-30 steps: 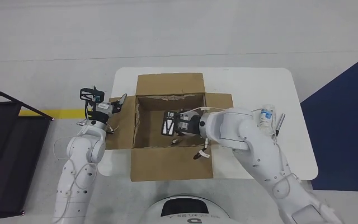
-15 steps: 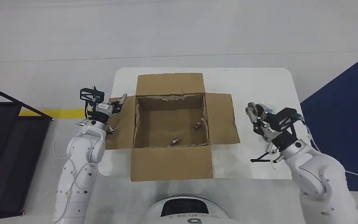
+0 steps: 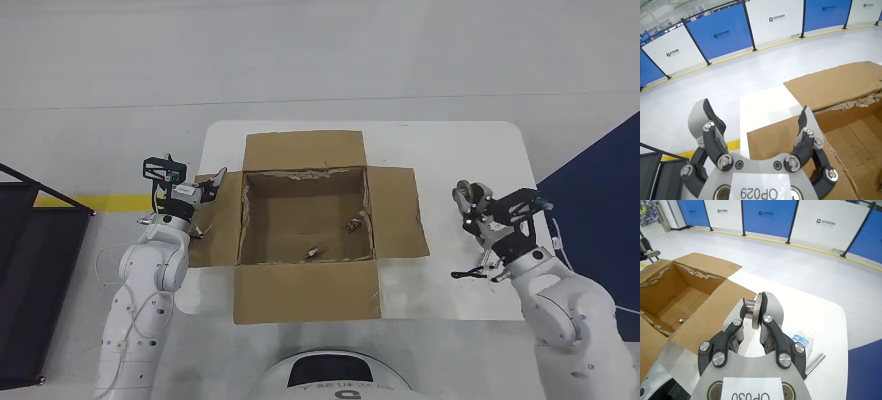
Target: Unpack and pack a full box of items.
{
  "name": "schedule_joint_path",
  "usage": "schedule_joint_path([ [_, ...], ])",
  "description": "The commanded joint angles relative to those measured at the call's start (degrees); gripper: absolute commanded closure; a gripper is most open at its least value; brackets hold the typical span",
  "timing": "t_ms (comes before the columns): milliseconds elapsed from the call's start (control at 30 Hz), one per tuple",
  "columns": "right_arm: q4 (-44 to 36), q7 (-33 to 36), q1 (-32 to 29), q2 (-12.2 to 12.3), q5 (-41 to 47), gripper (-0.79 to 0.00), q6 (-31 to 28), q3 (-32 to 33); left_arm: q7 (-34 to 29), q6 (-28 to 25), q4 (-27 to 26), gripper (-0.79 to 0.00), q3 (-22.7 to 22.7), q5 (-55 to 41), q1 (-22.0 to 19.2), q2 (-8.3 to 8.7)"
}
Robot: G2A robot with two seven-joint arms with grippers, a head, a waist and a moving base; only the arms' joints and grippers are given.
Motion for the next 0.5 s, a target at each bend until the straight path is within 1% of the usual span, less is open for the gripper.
schedule_joint_path([
  [0,3.4,-0.2,0.0,0.0,1.5,0.000,1.3,2.3,0.0,0.0,0.0,-0.785,0.0,0.0,0.0,0.00],
  [100,9.8,1.0,0.8,0.2,3.3,0.000,2.6,5.5,0.0,0.0,0.0,-0.785,0.0,0.0,0.0,0.00],
  [233,18.5,2.9,2.7,0.5,2.1,0.000,4.6,7.8,0.0,0.0,0.0,-0.785,0.0,0.0,0.0,0.00],
  [267,20.1,3.3,3.4,0.6,0.8,0.000,5.3,8.0,0.0,0.0,0.0,-0.785,0.0,0.0,0.0,0.00],
  [367,24.8,5.1,6.0,0.8,-3.8,0.000,9.9,7.4,0.0,0.0,0.0,-0.785,0.0,0.0,0.0,0.00],
  [467,28.8,6.0,8.4,0.9,-4.9,0.000,10.8,6.6,0.0,0.0,0.0,-0.785,0.0,0.0,0.0,0.00],
])
